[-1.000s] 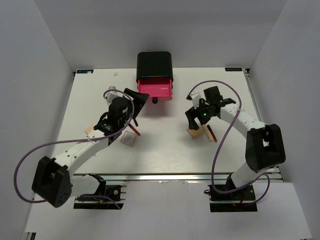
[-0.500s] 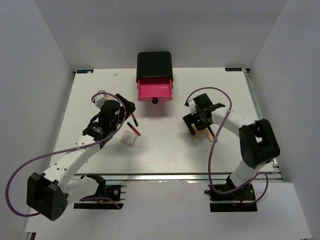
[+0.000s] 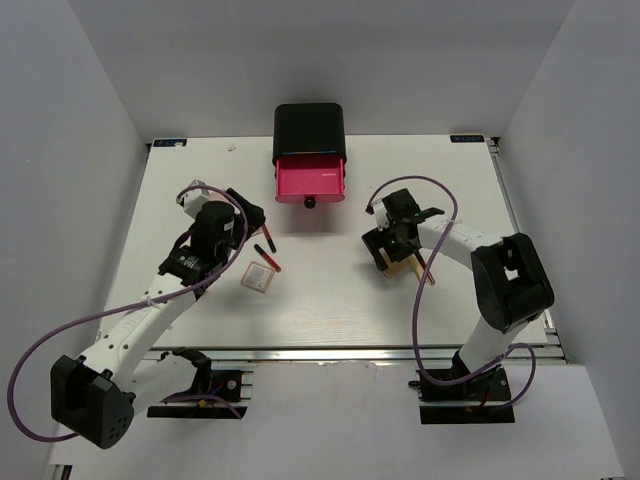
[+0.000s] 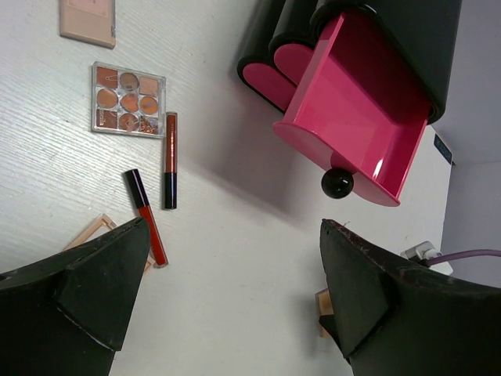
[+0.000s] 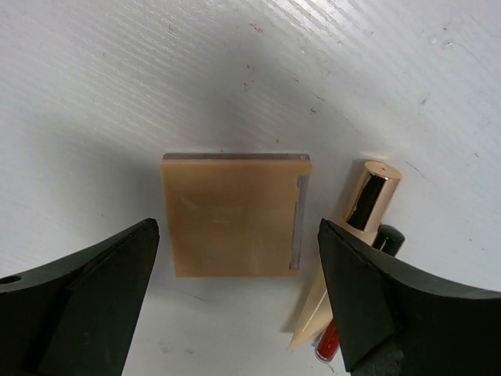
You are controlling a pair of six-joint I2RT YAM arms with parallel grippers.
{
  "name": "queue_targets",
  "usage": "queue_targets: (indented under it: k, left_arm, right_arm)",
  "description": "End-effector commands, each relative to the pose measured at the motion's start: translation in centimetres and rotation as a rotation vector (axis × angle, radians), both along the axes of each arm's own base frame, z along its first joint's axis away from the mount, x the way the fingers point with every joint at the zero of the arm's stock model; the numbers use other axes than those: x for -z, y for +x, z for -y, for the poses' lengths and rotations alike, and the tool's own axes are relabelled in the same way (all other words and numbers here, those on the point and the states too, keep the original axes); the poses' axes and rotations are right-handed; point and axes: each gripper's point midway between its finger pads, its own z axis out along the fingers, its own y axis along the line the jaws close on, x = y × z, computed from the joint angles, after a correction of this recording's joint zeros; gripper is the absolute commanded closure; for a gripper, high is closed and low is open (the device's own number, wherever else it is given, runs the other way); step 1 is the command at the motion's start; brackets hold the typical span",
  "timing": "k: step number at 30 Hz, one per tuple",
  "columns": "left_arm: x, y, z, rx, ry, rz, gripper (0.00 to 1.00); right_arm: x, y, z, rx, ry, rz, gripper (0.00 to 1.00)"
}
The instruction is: Organize the makeup
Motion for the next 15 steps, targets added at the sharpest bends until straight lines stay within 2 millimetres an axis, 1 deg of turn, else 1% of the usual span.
queue_targets:
  k: [1, 4, 6, 7, 9, 10, 11, 13, 14, 15]
  left_arm:
    - [-1.1, -0.1, -0.9, -0.021, 0.018, 0.024, 0.02]
    - [-1.4, 0.1, -1.4, -0.03, 0.04, 0.022, 0.02]
    - [-2.0, 0.2, -1.8, -0.033, 0.057, 0.023, 0.02]
    - [-1.6, 0.2, -2.4, -0.042, 0.071, 0.001, 0.02]
    - [-2.3, 0.5, -2.8, -0.044, 0.087, 0.0, 0.02]
    - [-2.2, 0.6, -3.5, -0.057, 0.096, -0.01, 0.02]
    - [-2.3, 0.6, -3.7, -0.058, 0.099, -0.011, 0.02]
    - [-2.8, 0.9, -4.4, -0.069, 0.106, -0.004, 0.02]
    - [-3.0, 0.9, -4.6, -0.072, 0.107, -0.001, 0.02]
    - [-3.4, 0.9, -4.8, -0.07, 0.111, 0.006, 0.02]
  right_arm:
    - [1.0, 0.6, -0.5, 0.01, -0.017, 0.016, 0.13]
    - [1.5, 0.6, -0.6, 0.012, -0.029, 0.012, 0.14]
    - [1.8, 0.6, -0.6, 0.008, -0.039, 0.014, 0.15]
    - [2.0, 0.6, -0.6, 0.008, -0.049, 0.016, 0.16]
    - [2.2, 0.5, -0.5, 0.009, -0.055, 0.012, 0.19]
    - [2.2, 0.4, -0.4, 0.008, -0.058, 0.012, 0.21]
    - [2.3, 0.4, -0.4, 0.008, -0.057, 0.01, 0.26]
    - [2.5, -0.1, -0.3, 0.006, -0.062, -0.007, 0.32]
    - [2.5, -0.3, -0.3, -0.002, -0.059, -0.013, 0.38]
    - [2.7, -0.7, -0.1, -0.005, -0.061, -0.021, 0.41]
